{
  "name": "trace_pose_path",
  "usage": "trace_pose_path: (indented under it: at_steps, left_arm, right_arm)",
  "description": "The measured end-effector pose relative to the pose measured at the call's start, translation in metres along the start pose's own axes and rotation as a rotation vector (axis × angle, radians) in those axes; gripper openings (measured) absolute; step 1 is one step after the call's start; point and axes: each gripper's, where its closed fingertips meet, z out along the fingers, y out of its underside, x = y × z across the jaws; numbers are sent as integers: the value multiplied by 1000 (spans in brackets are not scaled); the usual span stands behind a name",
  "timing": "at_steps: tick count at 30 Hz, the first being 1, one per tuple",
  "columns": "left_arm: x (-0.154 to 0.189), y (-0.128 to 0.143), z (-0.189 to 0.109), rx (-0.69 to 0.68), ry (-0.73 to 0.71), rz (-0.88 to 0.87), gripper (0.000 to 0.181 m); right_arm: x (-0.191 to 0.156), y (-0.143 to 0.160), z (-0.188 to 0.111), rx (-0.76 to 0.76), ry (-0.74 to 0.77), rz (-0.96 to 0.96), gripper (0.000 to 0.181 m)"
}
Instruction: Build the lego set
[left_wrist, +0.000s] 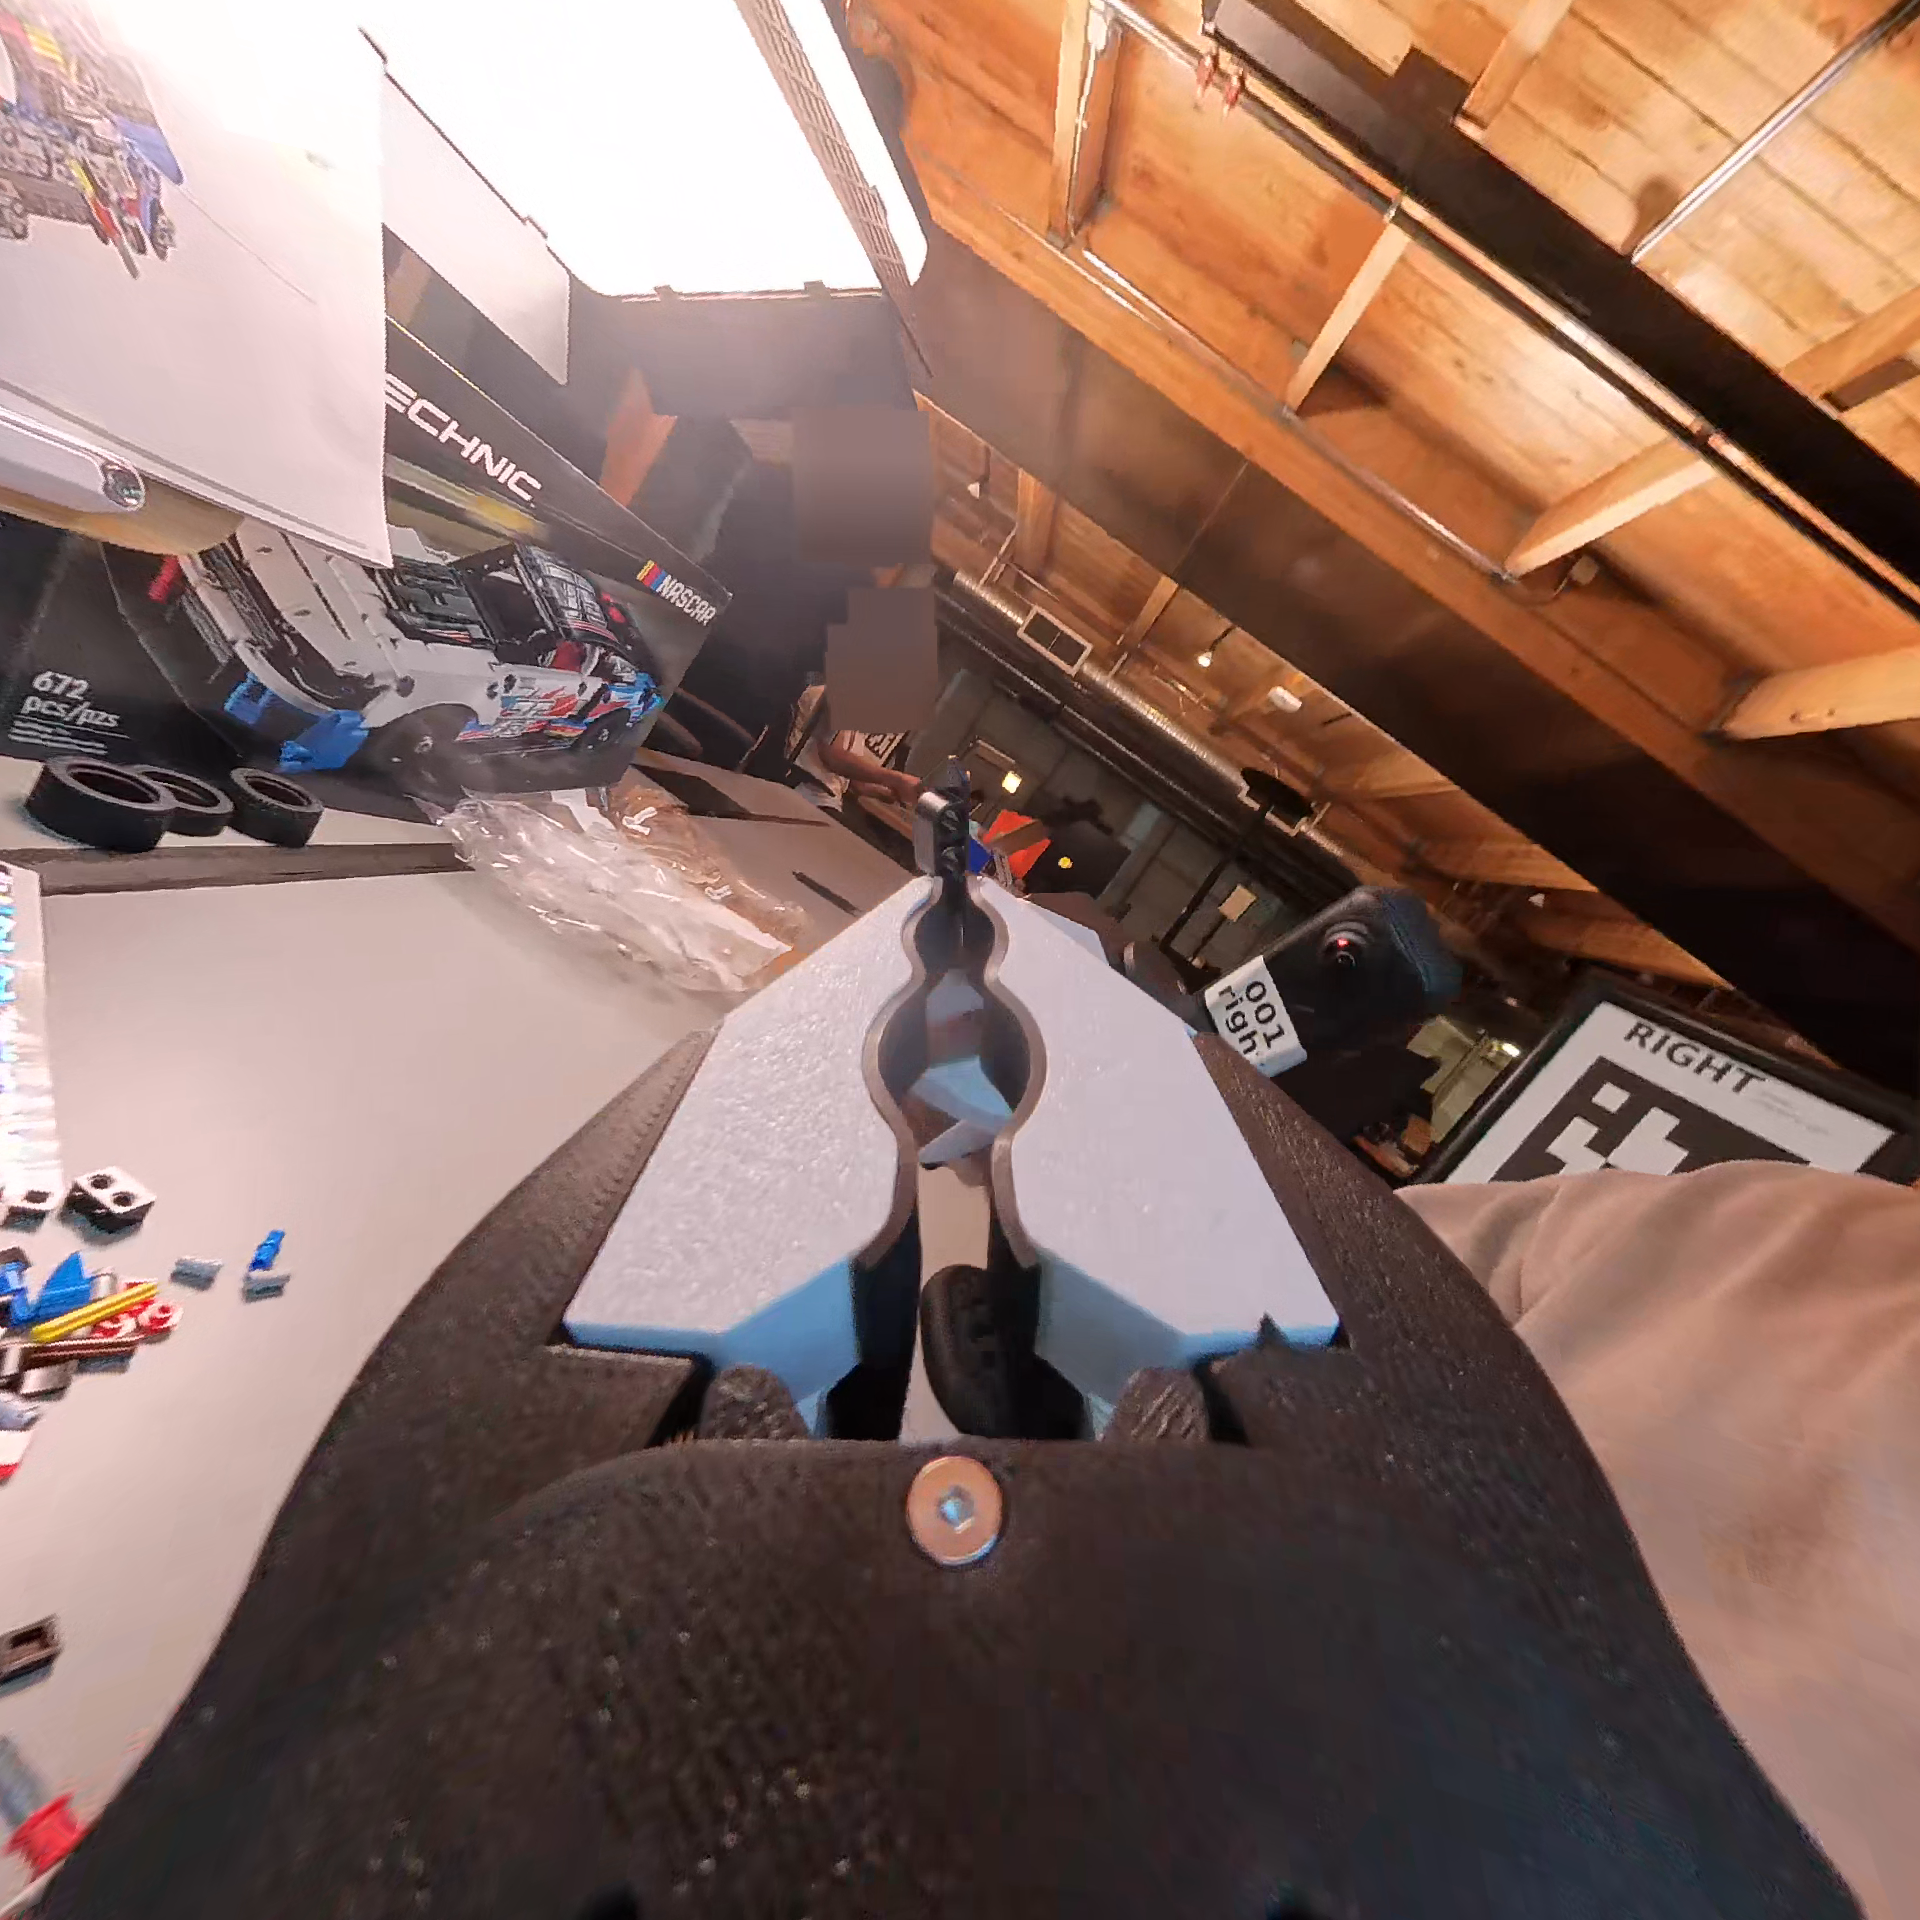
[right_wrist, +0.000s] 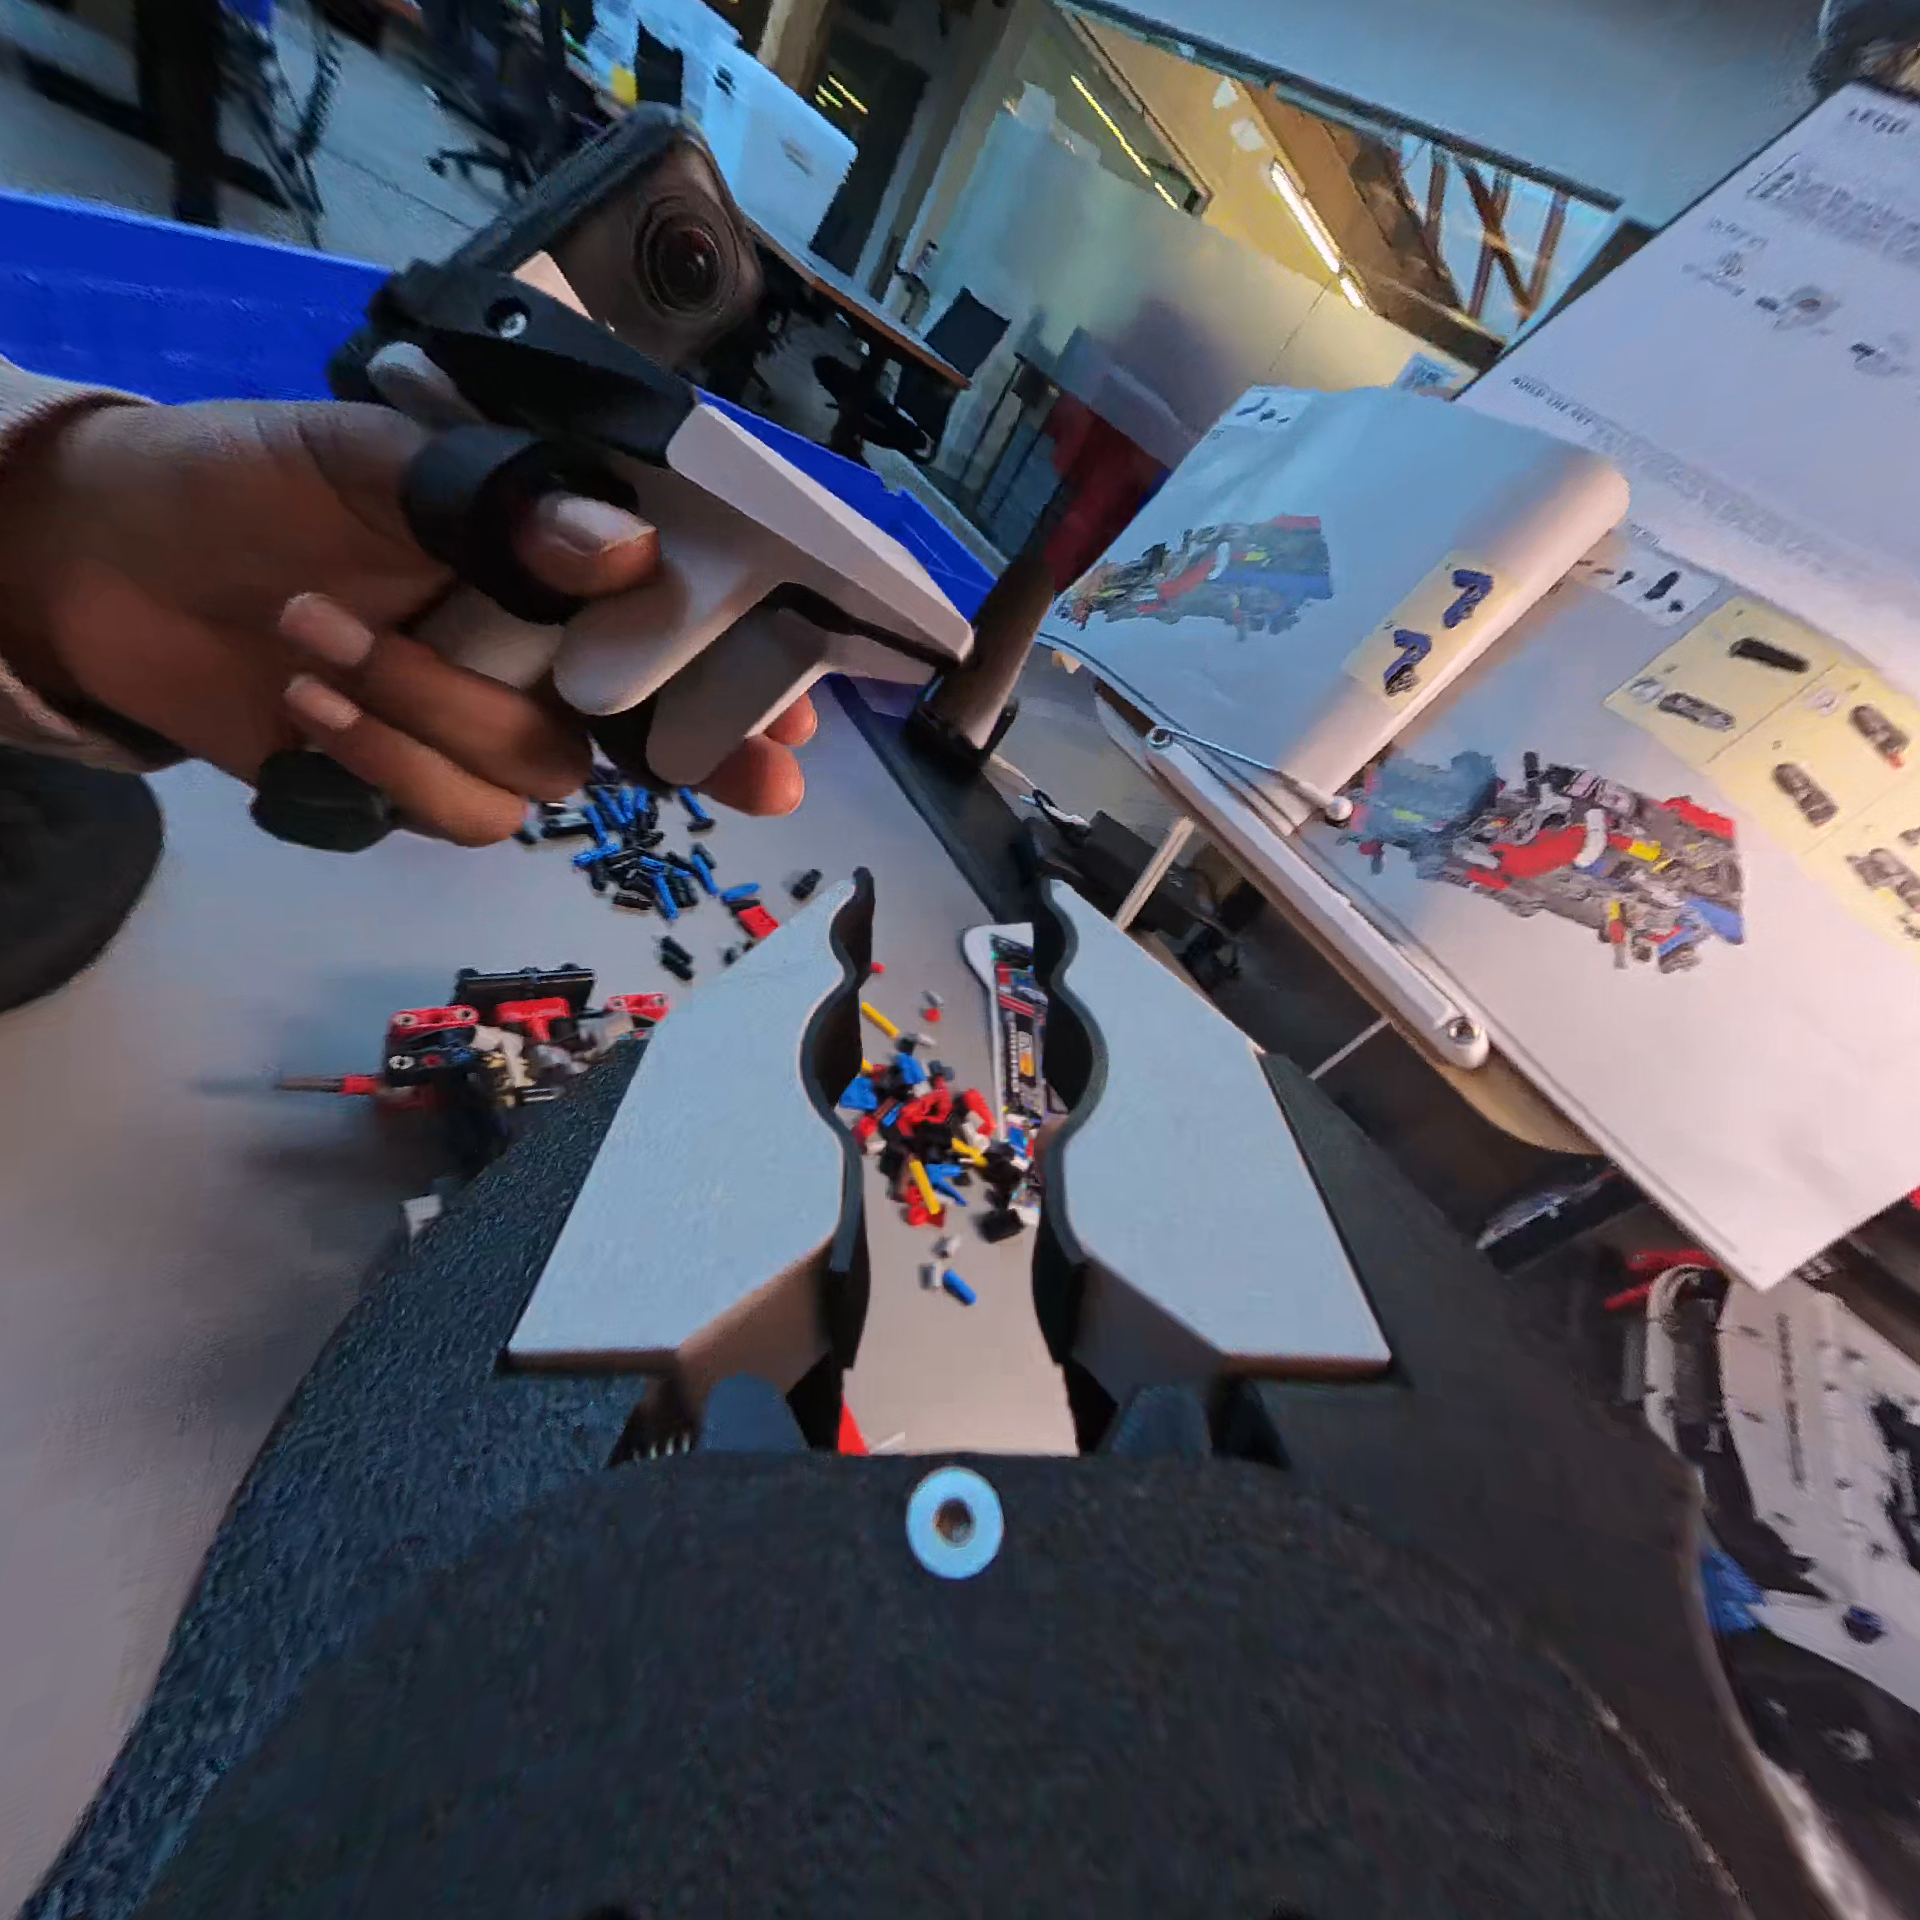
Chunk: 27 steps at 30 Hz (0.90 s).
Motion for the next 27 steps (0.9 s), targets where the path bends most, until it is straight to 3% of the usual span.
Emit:
trace_pose_path:
  at_steps: [6, 8, 17, 19, 21, 25, 27]
  left_arm:
    - [-13, 14, 1, 62, -7, -162, 0]
    - [-20, 19, -2, 60, -21, -195, 0]
    - [-22, 34, 1, 34, -5, -250, 0]
    - [-16, 31, 1, 26, 8, -175, 9]
    - [-13, 20, -3, 54, 0, -50, 23]
    - [-9, -2, -7, 75, -6, 115, 22]
    - [-10, -10, -4, 68, -3, 152, 22]
  right_arm:
    - [-8, -1, 23, 13, 50, -86, 24]
    - [-5, 1, 22, 24, 70, -57, 16]
    - [-9, 9, 21, 5, 68, -53, 16]
    - [-10, 7, 19, 66, 2, 169, 14]
    - [-2, 0, 13, 163, -127, 581, 13]
    - [27, -20, -11, 487, -514, 1386, 11]
    - [38, -19, -18, 600, -628, 1623, 11]
